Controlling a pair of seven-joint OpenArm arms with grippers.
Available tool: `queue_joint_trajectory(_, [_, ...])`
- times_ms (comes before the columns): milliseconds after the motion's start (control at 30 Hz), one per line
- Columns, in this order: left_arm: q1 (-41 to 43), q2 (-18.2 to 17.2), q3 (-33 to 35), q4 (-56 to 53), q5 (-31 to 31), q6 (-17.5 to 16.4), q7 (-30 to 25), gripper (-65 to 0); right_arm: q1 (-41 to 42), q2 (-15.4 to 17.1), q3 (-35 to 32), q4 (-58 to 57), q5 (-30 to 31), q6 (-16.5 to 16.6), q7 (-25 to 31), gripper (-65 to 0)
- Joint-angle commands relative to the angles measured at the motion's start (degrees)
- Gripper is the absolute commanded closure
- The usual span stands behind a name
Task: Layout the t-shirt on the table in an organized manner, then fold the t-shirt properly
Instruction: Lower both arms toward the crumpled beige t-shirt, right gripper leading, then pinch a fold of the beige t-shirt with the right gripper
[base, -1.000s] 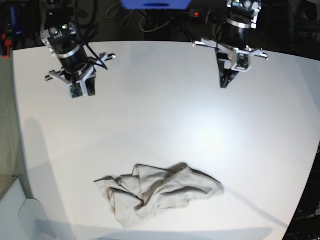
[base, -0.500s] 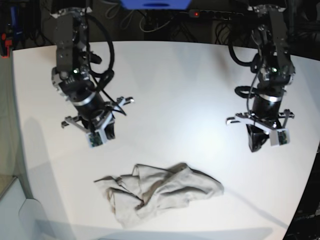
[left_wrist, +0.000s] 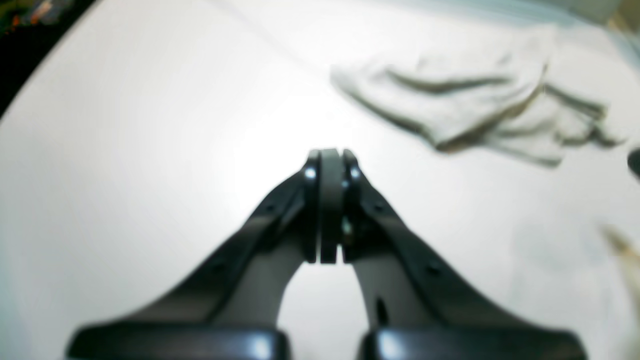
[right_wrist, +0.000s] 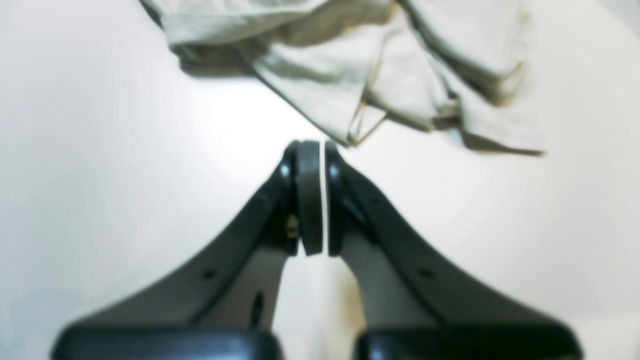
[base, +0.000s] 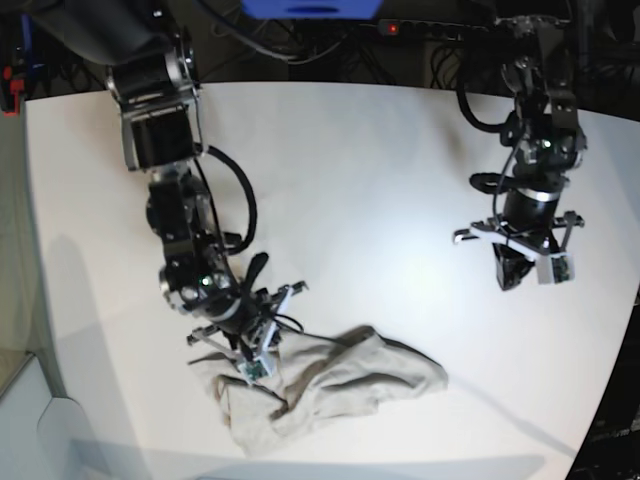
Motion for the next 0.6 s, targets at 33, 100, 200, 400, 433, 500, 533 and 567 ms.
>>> queue_joint_trajectory(33, [-0.46, -0.37, -0.24, 1.02, -0.5, 0.34, -1.8, -0.1, 5.25, -0.65, 0.1, -6.1, 0.3, 2.01, 3.65, -1.9])
queue_joint_trajectory(100, [-0.02, -0.28, -0.24, 1.11, -0.58, 0.34, -1.8, -0.1, 8.41, -0.73, 0.1, -13.4, 0.3, 2.1, 6.47, -1.9])
queue_joint_trajectory(200, [0.15, 0.42, -0.24, 1.28, -0.58, 0.34, -1.8, -0.1, 12.46, -0.82, 0.1, -22.28, 0.3, 2.1, 12.44, -1.9])
queue_joint_trajectory(400, [0.15, 1.56, -0.24, 1.37, -0.23, 0.16, -1.8, -0.1, 17.2, -0.82, 0.28, -31.77, 0.3, 1.83, 18.86, -8.5])
queue_joint_trajectory(433, [0.15, 1.56, -0.24, 1.37, -0.41, 0.16, -1.8, -0.1, 17.64, -0.82, 0.28, -32.48, 0.3, 1.75, 19.39, -11.8])
queue_joint_trajectory(500, [0.15, 1.56, -0.24, 1.37, -0.41, 0.08, -1.8, -0.1, 17.64, -0.82, 0.28, -32.56, 0.3, 1.75, 19.74, -19.4])
queue_joint_trajectory(533, [0.15, 1.56, -0.24, 1.37, -0.41, 0.08, -1.8, -0.1, 17.64, -0.82, 0.28, -32.56, 0.3, 1.75, 19.74, -22.3])
queue_joint_trajectory(567, [0.15, 1.56, -0.24, 1.37, -0.5, 0.08, -1.8, -0.1, 17.64, -0.82, 0.37, -32.56, 0.3, 1.75, 19.92, -25.1])
